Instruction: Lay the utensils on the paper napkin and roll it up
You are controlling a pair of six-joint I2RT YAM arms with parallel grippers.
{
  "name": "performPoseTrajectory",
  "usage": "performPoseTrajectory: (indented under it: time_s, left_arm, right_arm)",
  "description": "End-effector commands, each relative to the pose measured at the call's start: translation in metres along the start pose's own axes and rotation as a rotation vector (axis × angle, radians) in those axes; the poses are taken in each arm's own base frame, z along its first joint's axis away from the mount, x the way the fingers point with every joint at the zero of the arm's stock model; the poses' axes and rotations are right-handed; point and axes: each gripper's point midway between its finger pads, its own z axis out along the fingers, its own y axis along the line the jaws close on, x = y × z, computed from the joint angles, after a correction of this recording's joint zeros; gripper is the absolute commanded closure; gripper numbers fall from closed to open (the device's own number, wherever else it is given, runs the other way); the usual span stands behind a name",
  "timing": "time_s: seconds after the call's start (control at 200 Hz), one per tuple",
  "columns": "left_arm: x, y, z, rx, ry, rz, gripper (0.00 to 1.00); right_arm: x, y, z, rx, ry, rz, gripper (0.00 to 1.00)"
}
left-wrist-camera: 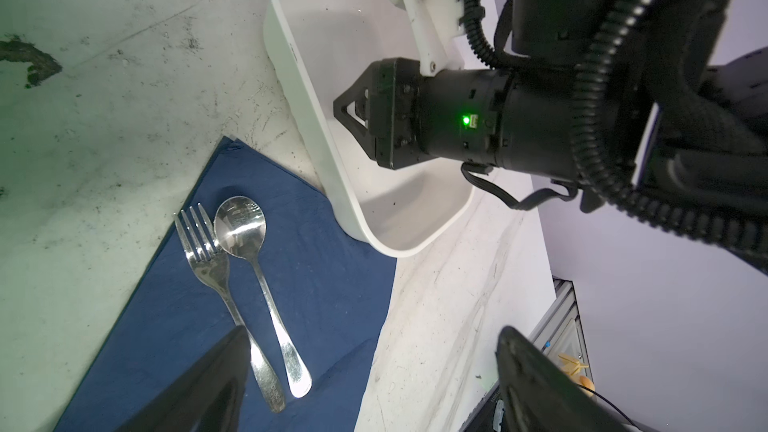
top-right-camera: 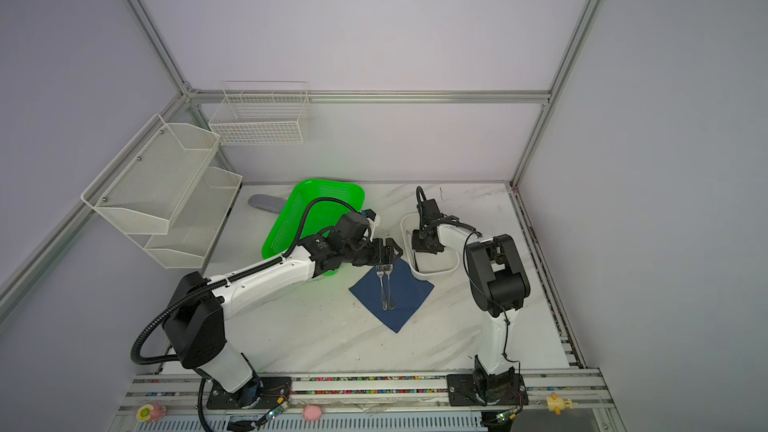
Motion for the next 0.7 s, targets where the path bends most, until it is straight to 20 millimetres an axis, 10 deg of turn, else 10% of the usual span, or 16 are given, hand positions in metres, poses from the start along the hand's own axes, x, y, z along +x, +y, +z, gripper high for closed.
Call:
performPoseTrajectory:
  time_s: [0.0,0.275,0.695]
  left_arm:
    - [-0.002,0.001,-0.017,0.002,-0.048,-0.006,0.09]
    - [0.000,0.004,-0.022,0.003,-0.060,-0.014,0.09]
    - [0.004,0.015,-0.033,-0.019,-0.085,-0.014,0.08]
  right_arm:
    - [0.022,0.014,-0.010,-0.074,0.068,-0.036,0.67]
    - [0.050,0.015,0.016,-0.011,0.160,-0.083,0.65]
    - [0.047,-0.097,0.017,0.381,0.174,-0.097,0.89]
